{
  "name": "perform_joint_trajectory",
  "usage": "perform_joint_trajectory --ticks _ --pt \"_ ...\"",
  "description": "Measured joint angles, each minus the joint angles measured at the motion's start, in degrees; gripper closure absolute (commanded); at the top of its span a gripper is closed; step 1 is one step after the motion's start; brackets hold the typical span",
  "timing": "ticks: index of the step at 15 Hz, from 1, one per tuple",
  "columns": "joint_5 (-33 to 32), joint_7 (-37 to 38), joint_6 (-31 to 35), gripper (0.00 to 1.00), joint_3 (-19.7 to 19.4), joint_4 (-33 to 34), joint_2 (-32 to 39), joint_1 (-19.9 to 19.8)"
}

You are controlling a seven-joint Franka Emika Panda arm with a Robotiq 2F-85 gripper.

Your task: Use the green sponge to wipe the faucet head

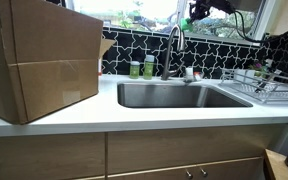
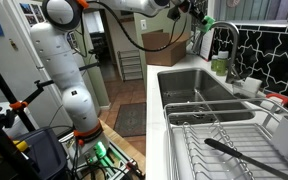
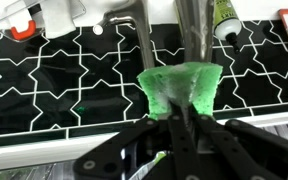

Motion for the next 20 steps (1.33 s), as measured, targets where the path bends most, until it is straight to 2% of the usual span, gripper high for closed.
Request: perform_joint_trajectory --ticks 5,11,20 --pt "0.5 0.8 -1.1 0.94 0.6 0.1 1.0 0.5" --pt "-1.9 0.3 -9.2 0.94 1.6 -0.4 1.0 1.2" --pt "-1.6 0.2 -9.7 0.94 2.0 -3.4 1.0 2.0"
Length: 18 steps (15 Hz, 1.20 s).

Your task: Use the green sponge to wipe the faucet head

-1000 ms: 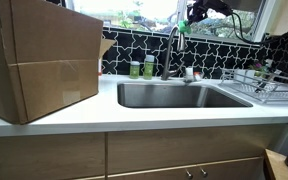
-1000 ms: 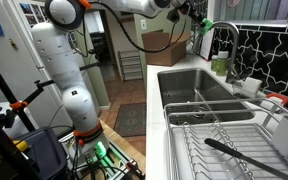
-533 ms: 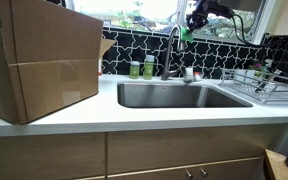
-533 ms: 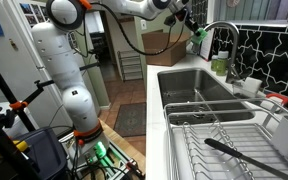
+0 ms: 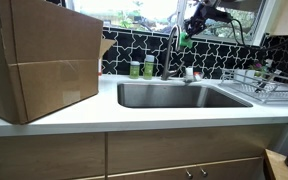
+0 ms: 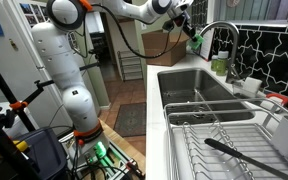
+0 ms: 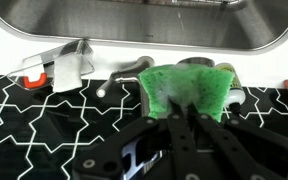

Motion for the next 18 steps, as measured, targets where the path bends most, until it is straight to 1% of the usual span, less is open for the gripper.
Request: perform_joint_trajectory --ticks 7,14,18 --pt "-0.3 0.0 -0.1 0.94 -0.7 -1.6 -0.1 -0.5" --pt "-0.3 0.0 -0.2 0.94 -0.1 -2.8 -0.1 0.1" --pt "-0.3 0.0 -0.2 0.94 -0.9 -2.9 -0.7 -0.6"
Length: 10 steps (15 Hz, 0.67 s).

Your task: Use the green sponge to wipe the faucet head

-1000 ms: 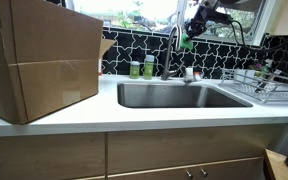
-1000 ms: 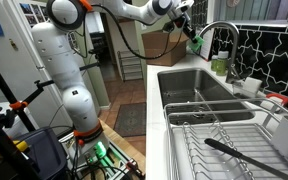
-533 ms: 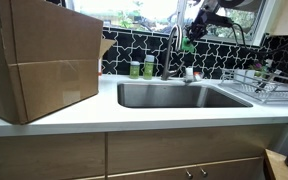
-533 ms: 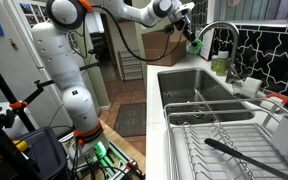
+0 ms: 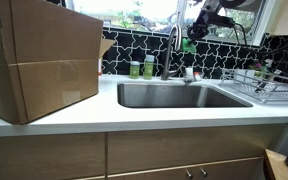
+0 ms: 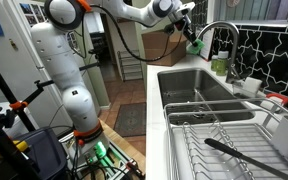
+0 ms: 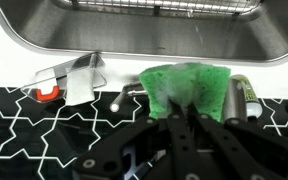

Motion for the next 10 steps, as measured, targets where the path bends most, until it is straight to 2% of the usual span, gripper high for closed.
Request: perform_joint_trajectory --ticks 6,10 --pt "0.3 -0.1 -2.0 0.94 0.1 -0.1 -0.9 -0.2" --pt "2.9 -1.1 -8.9 0.95 2.3 -0.1 -2.2 1.6"
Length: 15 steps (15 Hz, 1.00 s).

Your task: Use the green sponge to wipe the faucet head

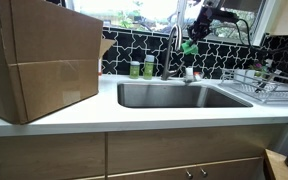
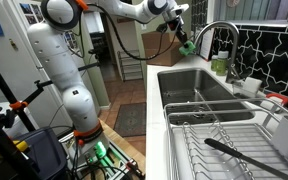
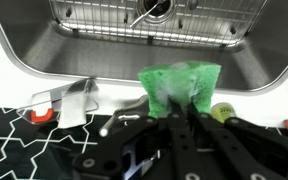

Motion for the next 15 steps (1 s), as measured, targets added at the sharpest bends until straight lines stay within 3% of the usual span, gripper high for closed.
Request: perform_joint_trajectory --ticks 5,15 --pt "4.9 -1.5 -8.2 0.93 2.3 0.2 -2.6 2.3" --pt "7.5 -1.6 -9.0 0.95 3.0 -0.5 -2.5 2.8"
